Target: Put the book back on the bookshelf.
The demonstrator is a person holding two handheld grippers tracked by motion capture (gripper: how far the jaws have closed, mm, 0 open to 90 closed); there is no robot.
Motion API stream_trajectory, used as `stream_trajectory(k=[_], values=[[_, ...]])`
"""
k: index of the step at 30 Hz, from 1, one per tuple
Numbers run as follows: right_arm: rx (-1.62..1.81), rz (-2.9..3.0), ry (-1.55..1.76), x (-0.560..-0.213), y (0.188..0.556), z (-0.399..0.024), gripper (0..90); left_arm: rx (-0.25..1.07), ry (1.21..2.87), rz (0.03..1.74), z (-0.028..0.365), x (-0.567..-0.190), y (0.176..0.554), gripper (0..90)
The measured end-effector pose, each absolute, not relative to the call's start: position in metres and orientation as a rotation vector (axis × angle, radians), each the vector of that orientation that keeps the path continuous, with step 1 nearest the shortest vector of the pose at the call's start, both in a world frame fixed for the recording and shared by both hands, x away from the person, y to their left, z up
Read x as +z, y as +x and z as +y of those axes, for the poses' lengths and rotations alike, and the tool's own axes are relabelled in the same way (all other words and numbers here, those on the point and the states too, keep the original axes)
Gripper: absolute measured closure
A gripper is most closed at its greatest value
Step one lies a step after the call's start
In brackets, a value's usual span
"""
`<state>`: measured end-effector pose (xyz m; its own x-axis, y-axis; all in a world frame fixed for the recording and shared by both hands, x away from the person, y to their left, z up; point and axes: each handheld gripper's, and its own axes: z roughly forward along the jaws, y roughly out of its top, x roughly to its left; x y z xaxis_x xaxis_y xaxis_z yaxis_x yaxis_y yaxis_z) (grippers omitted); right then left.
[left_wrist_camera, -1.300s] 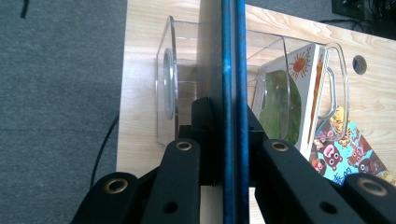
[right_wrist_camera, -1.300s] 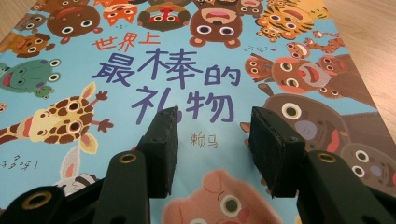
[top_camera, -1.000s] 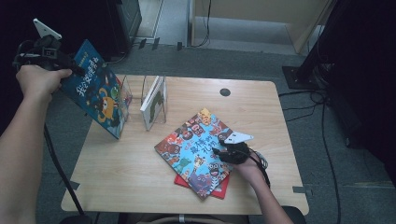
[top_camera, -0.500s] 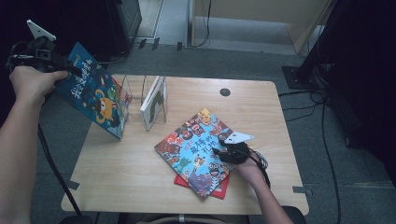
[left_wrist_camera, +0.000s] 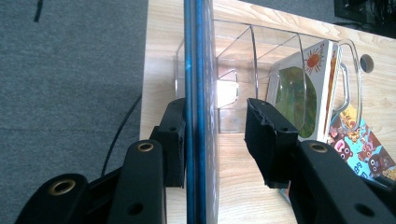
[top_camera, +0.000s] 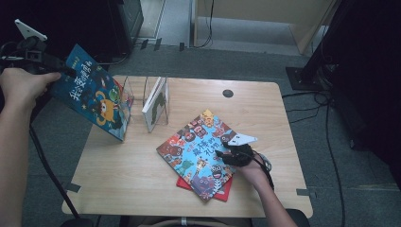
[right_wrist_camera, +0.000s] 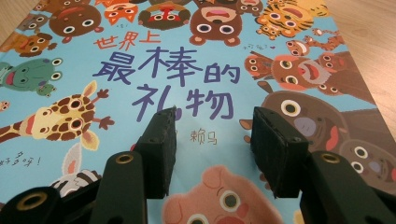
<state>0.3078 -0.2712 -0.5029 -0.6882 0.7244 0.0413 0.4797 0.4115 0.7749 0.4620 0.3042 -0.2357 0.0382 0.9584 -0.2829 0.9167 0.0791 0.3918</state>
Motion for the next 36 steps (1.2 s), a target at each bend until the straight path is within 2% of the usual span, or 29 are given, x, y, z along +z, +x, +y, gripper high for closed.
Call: stream_trajectory(k=[10, 18, 28, 36], values=[[1.167, 2.374, 1.071, -0.501, 0.308, -0.276, 51.3, 0.154, 1.822, 1.822, 0.309, -0.199, 0.435, 59.0], [1.165, 2.383, 1.085, -0.496, 0.311, -0.279, 52.5, 0.208, 1.874, 1.759, 0.291, -0.187, 0.406, 56.9], [1.185, 2.384, 1.084, -0.495, 0.316, -0.282, 52.3, 0.198, 1.93, 1.677, 0.258, -0.203, 0.384, 55.2], [1.178, 2.391, 1.09, -0.494, 0.316, -0.282, 52.3, 0.241, 1.978, 1.625, 0.232, -0.227, 0.376, 54.6]])
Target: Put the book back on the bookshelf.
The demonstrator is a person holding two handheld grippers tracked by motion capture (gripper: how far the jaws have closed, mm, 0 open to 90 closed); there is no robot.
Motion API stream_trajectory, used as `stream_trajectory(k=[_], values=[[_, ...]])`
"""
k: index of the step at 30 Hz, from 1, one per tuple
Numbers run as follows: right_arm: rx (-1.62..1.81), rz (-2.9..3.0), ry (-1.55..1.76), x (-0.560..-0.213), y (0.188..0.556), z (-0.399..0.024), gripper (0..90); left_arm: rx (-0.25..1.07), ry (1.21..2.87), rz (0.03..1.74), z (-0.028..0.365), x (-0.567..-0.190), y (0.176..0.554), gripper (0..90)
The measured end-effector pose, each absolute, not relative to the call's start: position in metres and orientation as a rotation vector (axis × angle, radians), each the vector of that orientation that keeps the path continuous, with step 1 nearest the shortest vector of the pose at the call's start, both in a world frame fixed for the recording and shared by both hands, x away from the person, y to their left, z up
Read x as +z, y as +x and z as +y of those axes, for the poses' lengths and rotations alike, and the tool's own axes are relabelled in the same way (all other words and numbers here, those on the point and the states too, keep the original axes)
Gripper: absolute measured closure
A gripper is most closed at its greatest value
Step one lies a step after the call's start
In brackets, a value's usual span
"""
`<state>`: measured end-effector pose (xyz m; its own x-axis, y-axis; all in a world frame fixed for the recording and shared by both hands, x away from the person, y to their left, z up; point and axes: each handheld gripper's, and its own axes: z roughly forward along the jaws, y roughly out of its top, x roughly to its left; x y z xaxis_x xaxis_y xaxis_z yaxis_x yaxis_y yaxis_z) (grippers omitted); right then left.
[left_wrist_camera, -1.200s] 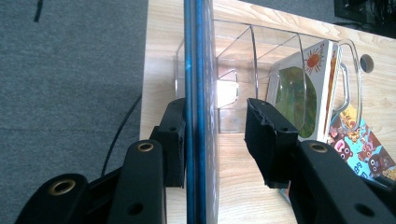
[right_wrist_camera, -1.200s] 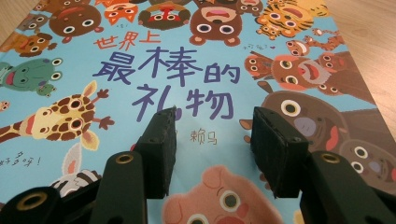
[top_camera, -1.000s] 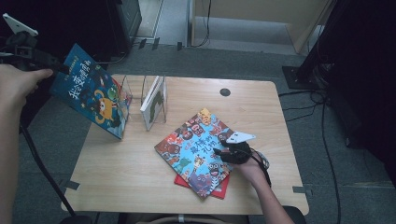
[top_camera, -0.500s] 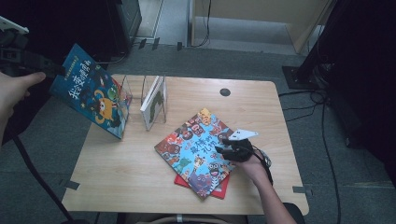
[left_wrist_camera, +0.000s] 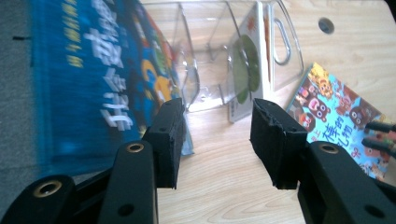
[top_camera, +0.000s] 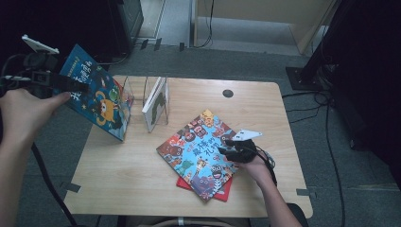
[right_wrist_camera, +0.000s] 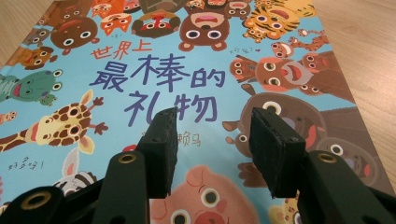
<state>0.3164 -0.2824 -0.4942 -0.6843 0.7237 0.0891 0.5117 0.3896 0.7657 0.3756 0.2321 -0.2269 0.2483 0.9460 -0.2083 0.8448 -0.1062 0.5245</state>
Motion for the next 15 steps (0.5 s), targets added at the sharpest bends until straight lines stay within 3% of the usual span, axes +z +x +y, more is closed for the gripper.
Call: stream_trajectory(k=[15], values=[[1.175, 2.402, 1.096, -0.495, 0.316, -0.282, 52.2, 0.156, 2.048, 1.508, 0.182, -0.285, 0.366, 51.8]])
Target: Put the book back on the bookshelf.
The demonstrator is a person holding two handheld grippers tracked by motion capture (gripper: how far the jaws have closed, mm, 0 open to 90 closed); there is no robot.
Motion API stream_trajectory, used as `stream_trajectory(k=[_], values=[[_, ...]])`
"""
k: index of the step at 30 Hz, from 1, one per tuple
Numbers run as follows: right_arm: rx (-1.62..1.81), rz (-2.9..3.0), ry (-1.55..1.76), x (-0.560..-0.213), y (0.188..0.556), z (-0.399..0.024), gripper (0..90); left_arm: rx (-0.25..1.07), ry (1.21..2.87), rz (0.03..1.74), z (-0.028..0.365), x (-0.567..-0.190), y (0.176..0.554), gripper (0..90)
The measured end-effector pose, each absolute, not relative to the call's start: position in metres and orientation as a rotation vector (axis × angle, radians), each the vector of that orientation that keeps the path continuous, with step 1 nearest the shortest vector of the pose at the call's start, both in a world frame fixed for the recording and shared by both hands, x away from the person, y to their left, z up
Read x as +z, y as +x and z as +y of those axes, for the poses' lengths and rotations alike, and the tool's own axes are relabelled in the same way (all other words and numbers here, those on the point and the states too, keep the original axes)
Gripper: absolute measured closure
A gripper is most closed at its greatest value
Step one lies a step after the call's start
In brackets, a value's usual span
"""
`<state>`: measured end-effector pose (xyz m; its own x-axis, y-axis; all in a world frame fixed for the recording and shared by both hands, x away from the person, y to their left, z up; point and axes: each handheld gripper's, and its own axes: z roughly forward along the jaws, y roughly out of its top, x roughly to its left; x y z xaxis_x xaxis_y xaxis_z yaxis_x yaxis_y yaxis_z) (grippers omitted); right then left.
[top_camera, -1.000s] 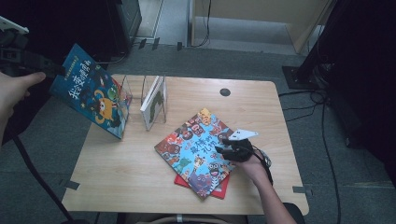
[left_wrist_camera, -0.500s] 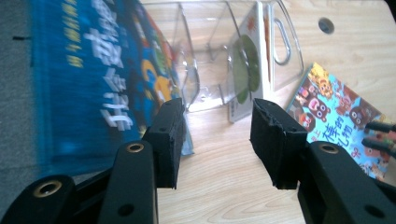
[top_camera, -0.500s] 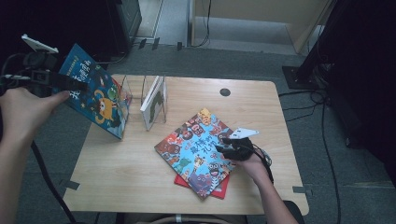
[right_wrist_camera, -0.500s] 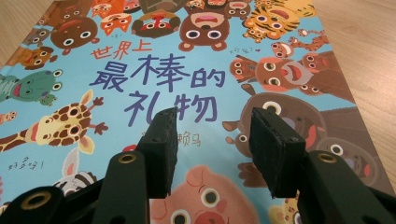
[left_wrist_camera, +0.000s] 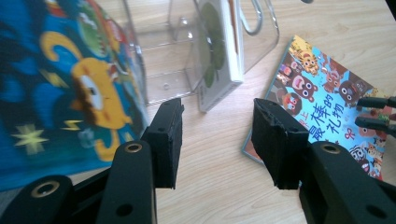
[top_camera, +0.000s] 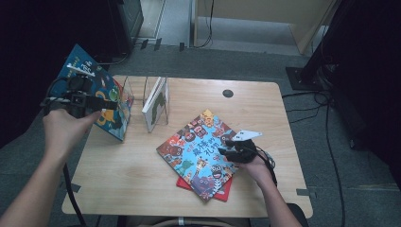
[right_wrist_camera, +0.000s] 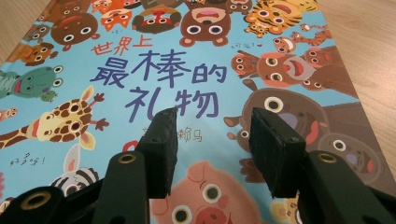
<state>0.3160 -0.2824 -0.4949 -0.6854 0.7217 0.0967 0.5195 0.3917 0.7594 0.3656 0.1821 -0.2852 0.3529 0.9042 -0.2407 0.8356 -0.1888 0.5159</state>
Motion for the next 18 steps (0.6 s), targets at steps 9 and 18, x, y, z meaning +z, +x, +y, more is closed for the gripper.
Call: stream_trajectory(k=[9, 18], values=[[1.162, 2.411, 1.102, -0.495, 0.315, -0.283, 52.1, 0.123, 2.066, 1.435, 0.162, -0.315, 0.353, 50.5], [1.155, 2.417, 1.107, -0.496, 0.314, -0.284, 52.5, 0.089, 2.123, 1.35, 0.139, -0.351, 0.348, 50.2]])
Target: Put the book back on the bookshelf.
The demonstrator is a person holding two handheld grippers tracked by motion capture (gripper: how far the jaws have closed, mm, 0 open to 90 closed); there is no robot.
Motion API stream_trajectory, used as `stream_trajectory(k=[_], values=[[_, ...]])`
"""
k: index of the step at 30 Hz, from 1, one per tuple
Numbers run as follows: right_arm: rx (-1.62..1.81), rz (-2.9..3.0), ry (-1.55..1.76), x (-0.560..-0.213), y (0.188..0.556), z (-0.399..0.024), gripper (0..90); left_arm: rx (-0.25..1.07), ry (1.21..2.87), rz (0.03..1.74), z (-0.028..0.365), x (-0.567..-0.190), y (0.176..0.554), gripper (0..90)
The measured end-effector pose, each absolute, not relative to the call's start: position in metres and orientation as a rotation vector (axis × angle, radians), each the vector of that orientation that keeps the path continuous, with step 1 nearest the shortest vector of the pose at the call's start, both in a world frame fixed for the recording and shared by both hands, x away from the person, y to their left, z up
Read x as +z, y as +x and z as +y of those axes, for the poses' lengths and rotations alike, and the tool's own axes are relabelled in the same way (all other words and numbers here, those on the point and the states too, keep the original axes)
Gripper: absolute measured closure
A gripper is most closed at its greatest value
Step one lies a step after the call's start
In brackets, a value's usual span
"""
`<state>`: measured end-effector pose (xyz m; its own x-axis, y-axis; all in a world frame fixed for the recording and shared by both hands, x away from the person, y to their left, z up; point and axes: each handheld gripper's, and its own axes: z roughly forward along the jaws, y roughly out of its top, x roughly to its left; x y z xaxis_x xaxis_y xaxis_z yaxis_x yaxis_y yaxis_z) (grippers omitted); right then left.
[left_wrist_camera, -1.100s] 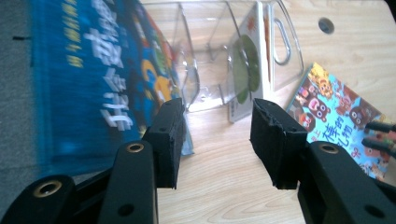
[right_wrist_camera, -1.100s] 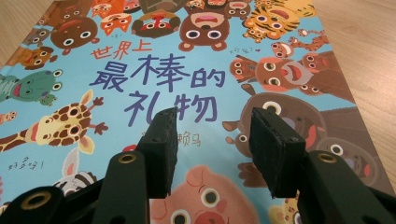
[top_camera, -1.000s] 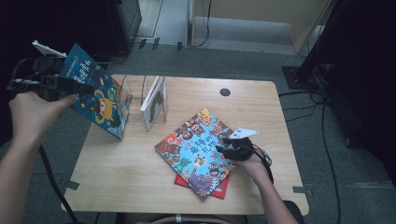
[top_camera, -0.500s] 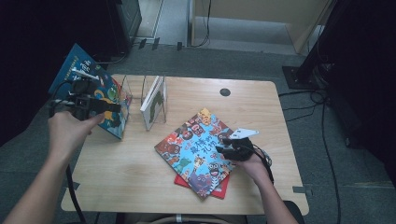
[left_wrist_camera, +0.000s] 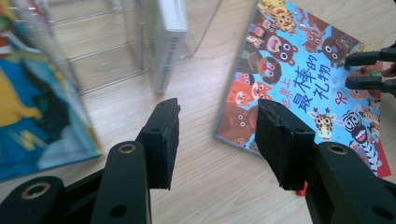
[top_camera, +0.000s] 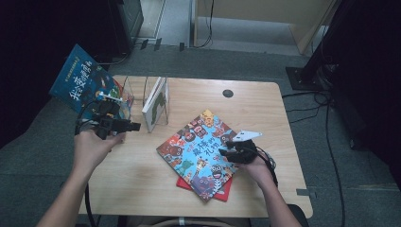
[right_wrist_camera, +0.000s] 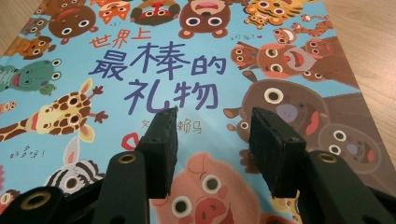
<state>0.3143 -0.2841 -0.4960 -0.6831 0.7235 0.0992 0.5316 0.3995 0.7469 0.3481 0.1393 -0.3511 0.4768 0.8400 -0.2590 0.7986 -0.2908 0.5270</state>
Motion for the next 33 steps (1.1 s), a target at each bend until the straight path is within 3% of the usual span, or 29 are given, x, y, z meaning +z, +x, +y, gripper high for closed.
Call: stream_trajectory(k=[33], values=[[1.159, 2.374, 1.146, -0.499, 0.292, -0.296, 55.1, 0.034, 2.266, 1.139, 0.063, -0.452, 0.357, 49.6]])
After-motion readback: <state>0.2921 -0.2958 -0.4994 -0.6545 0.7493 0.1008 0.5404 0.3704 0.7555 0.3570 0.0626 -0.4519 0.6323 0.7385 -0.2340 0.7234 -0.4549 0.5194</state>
